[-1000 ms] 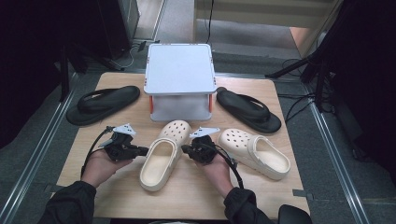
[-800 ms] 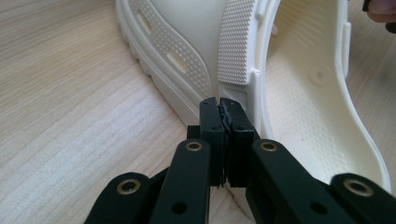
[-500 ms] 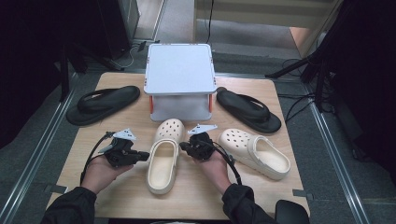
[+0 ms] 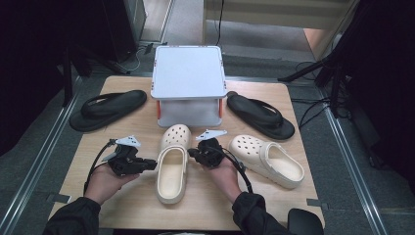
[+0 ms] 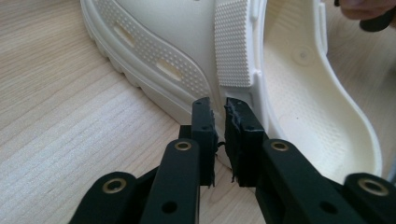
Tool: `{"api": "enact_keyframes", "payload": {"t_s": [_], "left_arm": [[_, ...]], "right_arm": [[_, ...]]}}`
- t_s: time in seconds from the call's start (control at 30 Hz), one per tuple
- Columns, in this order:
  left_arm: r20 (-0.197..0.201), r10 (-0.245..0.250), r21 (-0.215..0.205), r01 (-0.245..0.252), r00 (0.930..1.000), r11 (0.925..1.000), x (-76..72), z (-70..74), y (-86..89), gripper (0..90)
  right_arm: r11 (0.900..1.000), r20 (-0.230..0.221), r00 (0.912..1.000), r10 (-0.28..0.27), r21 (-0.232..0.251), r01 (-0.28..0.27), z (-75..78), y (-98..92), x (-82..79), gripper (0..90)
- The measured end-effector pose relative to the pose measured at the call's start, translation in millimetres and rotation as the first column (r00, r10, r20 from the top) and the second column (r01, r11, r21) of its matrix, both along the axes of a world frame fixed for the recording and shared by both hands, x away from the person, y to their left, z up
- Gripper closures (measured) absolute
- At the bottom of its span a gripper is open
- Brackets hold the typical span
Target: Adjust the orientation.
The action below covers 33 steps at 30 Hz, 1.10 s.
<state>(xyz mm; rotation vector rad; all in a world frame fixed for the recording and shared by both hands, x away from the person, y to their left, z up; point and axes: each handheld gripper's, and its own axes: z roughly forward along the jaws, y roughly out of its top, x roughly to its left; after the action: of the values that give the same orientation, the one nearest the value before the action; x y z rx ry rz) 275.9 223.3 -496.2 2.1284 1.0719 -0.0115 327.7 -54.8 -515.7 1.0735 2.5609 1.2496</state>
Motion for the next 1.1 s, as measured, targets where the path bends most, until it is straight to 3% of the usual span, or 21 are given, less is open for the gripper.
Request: {"api": "enact_keyframes", "payload": {"t_s": [0.13, 0.3, 0.4, 0.63, 0.83, 1.1], "left_arm": [[0.010, 0.000, 0.013, 0.000, 0.9999, 0.9999, -0.5, 0.9, -0.3, 79.3], [0.042, 0.030, 0.047, -0.032, 0.9987, 0.9984, -1.1, 2.9, 6.1, 66.1], [0.045, 0.043, 0.040, -0.045, 0.9981, 0.9982, -1.1, 3.4, 9.3, 57.3], [0.051, 0.069, 0.019, -0.070, 0.9963, 0.9974, 2.0, 2.3, 20.0, 41.4], [0.044, 0.071, 0.023, -0.072, 0.9965, 0.9971, 5.0, 0.8, 24.4, 39.3], [0.058, 0.062, 0.030, -0.064, 0.9964, 0.9975, 10.4, 3.2, 26.1, 38.3]], "right_arm": [[1.000, 0.003, 1.0000, 0.002, -0.005, -0.002, 0.3, 1.0, -0.7, 90.0], [1.000, 0.014, 0.9999, 0.005, 0.006, -0.005, 4.1, -3.1, 0.0, 82.9], [1.000, 0.021, 0.9997, 0.010, -0.005, -0.010, 6.2, -5.9, -0.1, 75.8], [0.999, 0.011, 0.9995, 0.028, 0.015, -0.028, 11.7, -14.7, -1.6, 68.3], [0.998, -0.007, 0.9987, 0.051, 0.046, -0.051, 18.3, -26.2, -5.6, 61.8], [0.998, -0.010, 0.9989, 0.046, 0.052, -0.046, 26.0, -42.3, -13.0, 60.4]]}}
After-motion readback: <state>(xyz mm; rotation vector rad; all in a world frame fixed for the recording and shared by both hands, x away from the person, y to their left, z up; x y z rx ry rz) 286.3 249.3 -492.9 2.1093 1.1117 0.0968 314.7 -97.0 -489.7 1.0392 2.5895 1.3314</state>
